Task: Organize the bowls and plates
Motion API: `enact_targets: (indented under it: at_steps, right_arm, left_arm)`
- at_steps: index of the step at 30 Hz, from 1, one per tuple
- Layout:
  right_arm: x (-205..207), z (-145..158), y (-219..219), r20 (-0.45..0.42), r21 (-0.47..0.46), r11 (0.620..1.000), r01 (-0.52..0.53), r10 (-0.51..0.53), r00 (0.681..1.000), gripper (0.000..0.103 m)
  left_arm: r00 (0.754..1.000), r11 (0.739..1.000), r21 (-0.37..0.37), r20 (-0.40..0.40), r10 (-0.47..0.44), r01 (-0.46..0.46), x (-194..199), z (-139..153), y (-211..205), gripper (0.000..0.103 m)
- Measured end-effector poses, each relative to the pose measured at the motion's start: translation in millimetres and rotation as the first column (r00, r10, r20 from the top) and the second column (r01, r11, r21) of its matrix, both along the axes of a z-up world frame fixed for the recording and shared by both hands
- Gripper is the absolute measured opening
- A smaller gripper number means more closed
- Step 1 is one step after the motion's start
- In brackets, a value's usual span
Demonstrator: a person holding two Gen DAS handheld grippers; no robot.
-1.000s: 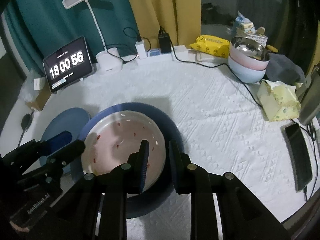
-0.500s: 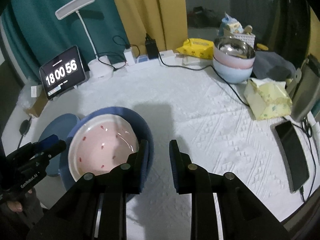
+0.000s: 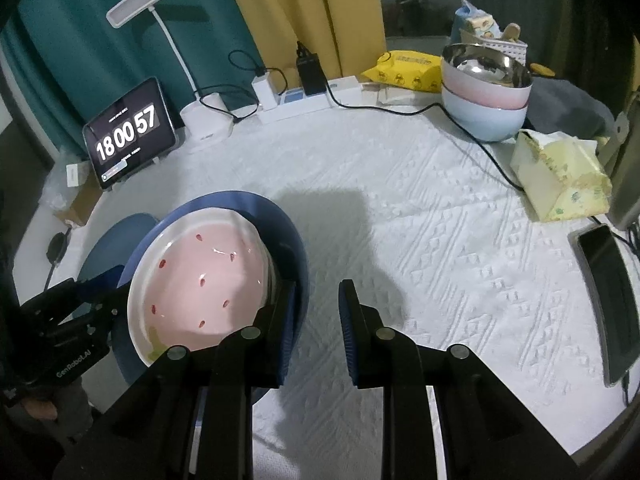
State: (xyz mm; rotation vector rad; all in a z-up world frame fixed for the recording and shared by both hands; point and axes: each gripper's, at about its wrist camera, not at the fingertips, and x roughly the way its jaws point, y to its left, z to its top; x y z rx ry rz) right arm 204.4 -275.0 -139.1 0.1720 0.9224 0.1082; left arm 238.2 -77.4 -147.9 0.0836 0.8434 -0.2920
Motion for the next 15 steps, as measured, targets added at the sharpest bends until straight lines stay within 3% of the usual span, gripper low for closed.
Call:
enact_targets:
  at_steps: [5,7,11,15]
  right_arm:
    - [2.8,-7.4,2.3,0.007,-0.025,1.0,-0.008,0.008,1.0,0.035]
    - [3.1,-7.5,3.0,0.011,-0.048,0.999,-0.01,0.011,1.0,0.04]
    - [0.6,-11.1,2.3,0.032,-0.118,0.991,0.058,-0.055,0.998,0.062]
    - [0.1,-18.6,-5.3,0.038,-0.059,0.993,0.102,-0.1,0.994,0.064]
  left_arm:
    - [0.999,1.0,0.031,0.041,0.0,-0.002,-2.7,-1.5,-3.5,0.038]
    - [0.997,0.998,0.054,0.07,0.018,-0.022,-4.4,-2.5,-4.8,0.042]
    - [0.993,0.995,0.034,0.065,0.095,-0.097,0.8,-5.5,-1.3,0.048]
    - [0.99,0.991,-0.003,0.049,0.135,-0.135,4.8,-8.1,3.6,0.05]
